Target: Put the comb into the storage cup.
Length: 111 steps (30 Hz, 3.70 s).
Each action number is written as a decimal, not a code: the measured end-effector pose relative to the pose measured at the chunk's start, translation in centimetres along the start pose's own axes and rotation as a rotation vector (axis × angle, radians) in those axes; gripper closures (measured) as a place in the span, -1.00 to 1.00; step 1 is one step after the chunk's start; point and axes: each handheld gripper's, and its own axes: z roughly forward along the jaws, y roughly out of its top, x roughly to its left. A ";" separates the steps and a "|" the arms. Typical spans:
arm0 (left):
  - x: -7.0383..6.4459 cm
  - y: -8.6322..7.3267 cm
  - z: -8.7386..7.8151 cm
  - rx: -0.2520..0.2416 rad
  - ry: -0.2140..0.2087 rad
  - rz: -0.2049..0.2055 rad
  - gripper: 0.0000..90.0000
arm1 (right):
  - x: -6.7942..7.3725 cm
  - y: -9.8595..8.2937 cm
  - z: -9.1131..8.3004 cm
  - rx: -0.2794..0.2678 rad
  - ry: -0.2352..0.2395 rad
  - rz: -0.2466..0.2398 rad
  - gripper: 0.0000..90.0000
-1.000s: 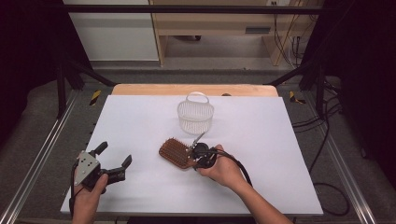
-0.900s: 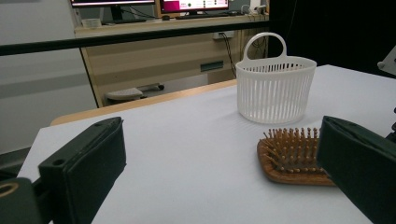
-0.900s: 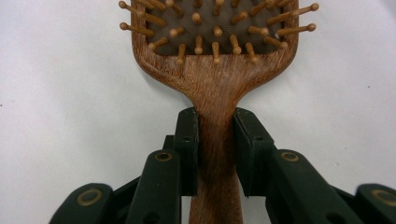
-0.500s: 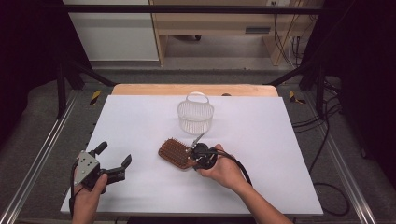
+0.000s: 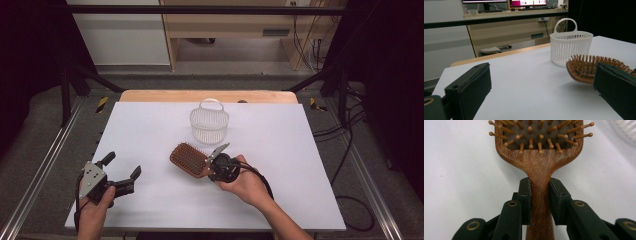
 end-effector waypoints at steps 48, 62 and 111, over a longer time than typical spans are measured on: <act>-8.6 8.8 11.1 0.035 -0.394 -0.346 -0.77 | -0.1 -3.4 -4.8 -0.568 -0.079 0.031 0.63; -9.0 9.5 12.2 0.045 -0.371 -0.445 -0.39 | 0.5 -3.3 -4.5 -0.594 -0.080 0.029 0.62; -10.4 10.7 12.2 0.084 -0.352 -0.447 0.15 | 0.8 -3.1 -3.1 -0.572 -0.019 0.069 0.58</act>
